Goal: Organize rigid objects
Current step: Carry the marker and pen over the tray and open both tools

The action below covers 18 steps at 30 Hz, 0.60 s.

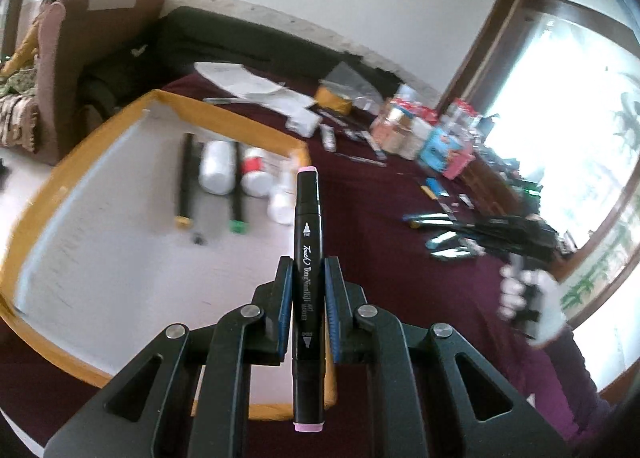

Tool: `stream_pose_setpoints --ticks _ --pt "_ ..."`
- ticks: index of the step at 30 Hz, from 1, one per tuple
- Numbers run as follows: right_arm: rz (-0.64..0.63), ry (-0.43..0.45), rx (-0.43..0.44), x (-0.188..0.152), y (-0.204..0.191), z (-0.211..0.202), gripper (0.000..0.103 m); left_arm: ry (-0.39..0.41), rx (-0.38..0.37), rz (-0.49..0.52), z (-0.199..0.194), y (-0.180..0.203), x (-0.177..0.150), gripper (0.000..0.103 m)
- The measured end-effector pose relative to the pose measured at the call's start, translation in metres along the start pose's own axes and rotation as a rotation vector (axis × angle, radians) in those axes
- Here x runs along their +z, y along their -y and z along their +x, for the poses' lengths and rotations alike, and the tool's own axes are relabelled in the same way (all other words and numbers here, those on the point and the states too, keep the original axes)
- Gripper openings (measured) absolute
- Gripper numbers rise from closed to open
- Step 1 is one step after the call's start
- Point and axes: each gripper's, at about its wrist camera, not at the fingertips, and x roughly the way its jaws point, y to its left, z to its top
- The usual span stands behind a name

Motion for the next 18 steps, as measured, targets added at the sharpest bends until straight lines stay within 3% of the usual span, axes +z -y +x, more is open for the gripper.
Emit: stream_pose_setpoints --ticks 6,12,18 --pt "-0.002 -0.057 0.196 -0.016 -0.053 -0.003 0.008 -0.063 0.157 0.046 0.026 -0.041 0.043 0.012" --pt "-0.051 -0.150 0.319 -0.033 -0.136 0.021 0.008 -0.130 0.259 0.019 0.066 -0.088 0.080 0.012" --pt "-0.114 -0.244 0.374 -0.056 -0.216 0.061 0.008 -0.211 0.248 -0.064 0.103 -0.118 0.096 0.012"
